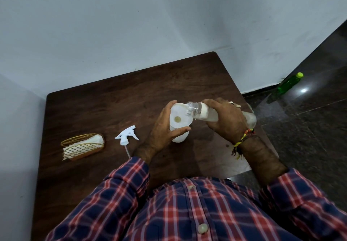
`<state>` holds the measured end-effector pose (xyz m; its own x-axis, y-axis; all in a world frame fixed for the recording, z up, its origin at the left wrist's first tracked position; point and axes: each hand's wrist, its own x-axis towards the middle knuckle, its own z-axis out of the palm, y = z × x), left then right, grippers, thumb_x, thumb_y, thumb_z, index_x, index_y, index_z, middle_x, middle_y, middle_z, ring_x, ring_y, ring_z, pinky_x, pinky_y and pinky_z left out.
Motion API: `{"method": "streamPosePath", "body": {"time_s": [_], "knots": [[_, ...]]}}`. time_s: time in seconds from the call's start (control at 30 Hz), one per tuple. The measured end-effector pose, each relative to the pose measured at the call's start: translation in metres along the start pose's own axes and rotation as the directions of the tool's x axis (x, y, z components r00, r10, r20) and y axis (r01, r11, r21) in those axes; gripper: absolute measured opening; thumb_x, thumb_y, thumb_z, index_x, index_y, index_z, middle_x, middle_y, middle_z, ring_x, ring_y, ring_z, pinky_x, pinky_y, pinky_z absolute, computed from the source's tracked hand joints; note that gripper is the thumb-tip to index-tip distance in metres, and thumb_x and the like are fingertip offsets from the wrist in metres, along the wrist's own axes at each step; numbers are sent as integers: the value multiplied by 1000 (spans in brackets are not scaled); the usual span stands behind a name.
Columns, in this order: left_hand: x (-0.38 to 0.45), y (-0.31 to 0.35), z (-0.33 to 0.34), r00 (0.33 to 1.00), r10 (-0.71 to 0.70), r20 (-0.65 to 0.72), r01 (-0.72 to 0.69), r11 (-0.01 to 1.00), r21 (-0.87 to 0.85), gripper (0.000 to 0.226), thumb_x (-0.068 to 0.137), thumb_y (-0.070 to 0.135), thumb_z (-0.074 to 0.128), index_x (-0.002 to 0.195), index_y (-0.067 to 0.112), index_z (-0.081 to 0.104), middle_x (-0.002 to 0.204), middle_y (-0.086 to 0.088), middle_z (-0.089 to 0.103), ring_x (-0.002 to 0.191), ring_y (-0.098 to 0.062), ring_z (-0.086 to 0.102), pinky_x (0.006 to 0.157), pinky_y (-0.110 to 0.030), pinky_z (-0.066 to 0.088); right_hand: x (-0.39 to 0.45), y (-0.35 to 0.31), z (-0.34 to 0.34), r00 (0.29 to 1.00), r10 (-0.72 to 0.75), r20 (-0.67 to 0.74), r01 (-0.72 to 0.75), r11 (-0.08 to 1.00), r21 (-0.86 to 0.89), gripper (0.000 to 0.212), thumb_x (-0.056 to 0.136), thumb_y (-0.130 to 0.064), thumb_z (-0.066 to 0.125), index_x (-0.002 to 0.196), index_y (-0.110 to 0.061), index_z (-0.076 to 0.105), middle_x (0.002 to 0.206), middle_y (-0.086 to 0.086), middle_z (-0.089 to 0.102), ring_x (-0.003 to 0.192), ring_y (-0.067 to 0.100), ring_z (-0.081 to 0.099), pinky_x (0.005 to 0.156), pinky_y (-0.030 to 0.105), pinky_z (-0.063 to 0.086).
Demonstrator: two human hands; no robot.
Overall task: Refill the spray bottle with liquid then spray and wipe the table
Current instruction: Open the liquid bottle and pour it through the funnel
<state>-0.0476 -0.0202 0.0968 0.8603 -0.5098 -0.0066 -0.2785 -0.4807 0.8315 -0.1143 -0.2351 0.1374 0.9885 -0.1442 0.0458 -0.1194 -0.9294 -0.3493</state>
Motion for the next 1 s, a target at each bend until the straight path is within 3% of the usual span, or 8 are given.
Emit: {"method": "streamPosePath", "body": {"time_s": [0.4,0.57,0.73,1.0], "knots": [[1,2,-1,1000,-7,19,7,1000,2,93,73,30,85,147,9,32,145,-4,42,119,7,35,95,6,26,3,-1,-2,999,-32,4,32,996,-88,63,73,-25,80,131,-32,55,112,2,66,99,28,65,82,46,56],[0,2,0,1000,-11,23,11,1000,-7,94,73,34,84,147,11,31,146,-2,42,125,-4,39,98,-6,31,3,-1,-3,999,-50,-17,47,988,-147,65,71,-24,83,129,-31,57,108,2,65,95,29,67,86,49,54],[-1,2,-1,1000,-17,20,18,1000,-4,93,73,33,84,147,12,32,146,-2,41,126,-4,39,94,3,27,4,-3,-5,998,-60,-27,53,980,-190,66,70,-21,83,129,-31,58,108,4,66,96,31,66,90,51,50],[-1,3,-1,1000,-26,14,27,1000,-14,95,73,34,85,148,14,31,147,0,41,124,1,36,93,6,26,3,-4,-7,998,-59,-37,52,983,-179,66,69,-22,84,130,-31,58,109,3,66,98,30,66,90,49,49]]}}
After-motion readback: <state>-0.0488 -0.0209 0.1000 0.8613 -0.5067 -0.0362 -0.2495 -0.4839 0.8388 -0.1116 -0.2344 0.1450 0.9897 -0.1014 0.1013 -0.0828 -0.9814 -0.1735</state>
